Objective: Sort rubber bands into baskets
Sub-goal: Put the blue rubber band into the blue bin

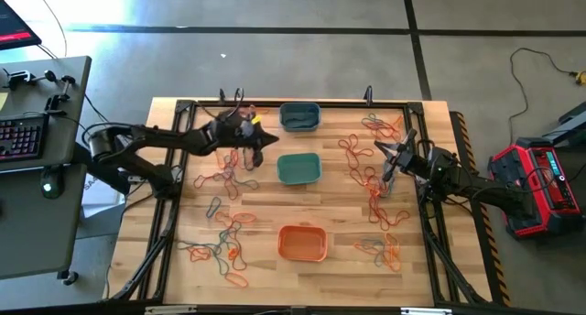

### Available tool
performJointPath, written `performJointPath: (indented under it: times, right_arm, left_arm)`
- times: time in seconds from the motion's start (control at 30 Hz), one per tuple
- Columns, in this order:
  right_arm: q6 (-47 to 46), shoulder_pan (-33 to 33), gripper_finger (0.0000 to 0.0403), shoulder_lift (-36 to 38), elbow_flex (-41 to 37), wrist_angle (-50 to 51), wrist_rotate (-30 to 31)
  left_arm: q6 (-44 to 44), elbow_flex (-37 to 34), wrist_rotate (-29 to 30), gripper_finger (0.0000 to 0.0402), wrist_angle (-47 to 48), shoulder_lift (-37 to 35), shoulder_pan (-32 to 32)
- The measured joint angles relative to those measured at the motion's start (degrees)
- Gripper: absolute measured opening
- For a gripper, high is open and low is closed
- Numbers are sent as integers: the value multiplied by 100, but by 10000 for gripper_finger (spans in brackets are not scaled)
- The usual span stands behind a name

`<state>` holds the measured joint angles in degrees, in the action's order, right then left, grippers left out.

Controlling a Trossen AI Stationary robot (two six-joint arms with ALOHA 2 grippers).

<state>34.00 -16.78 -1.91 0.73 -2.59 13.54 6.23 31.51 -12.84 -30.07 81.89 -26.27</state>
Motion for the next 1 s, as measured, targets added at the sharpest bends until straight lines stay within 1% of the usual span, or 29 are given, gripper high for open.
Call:
performJointPath:
  times: [0.17, 0.3, 0.37, 0.5, 0.67, 0.77, 0.87, 0.93, 1.0]
  right_arm:
    - [-100, 0, 0, 0, -1, 0, -1]
    - [-102, -1, 0, 1, -1, -3, 0]
    - [-107, 0, 0, 0, 0, -27, -3]
    - [-233, 0, 0, 0, -2, -101, -194]
    - [-251, 0, 0, 2, -1, -662, -632]
    - [-376, 0, 0, 2, -2, -801, -1029]
    - [-698, 0, 0, 1, -1, -915, -1292]
    - [-975, 0, 0, 0, -1, -971, -1419]
    - [-1585, 0, 0, -2, -2, -1104, -1444]
  left_arm:
    - [-183, -463, -2, 0, -438, -168, 226]
    - [-395, -569, 22, 0, -380, -197, 350]
    - [-480, -569, 318, 0, -243, -197, 401]
    - [-837, -560, 1367, 6, 143, -197, 438]
    - [-1221, -221, 2382, 30, 1504, -197, 421]
    - [-1261, -74, 2946, 51, 1980, -197, 420]
    - [-1258, 5, 3244, 73, 2220, -197, 383]
    - [-1263, 8, 3246, 85, 2309, -197, 342]
    - [-1267, 8, 3235, 92, 2408, -197, 292]
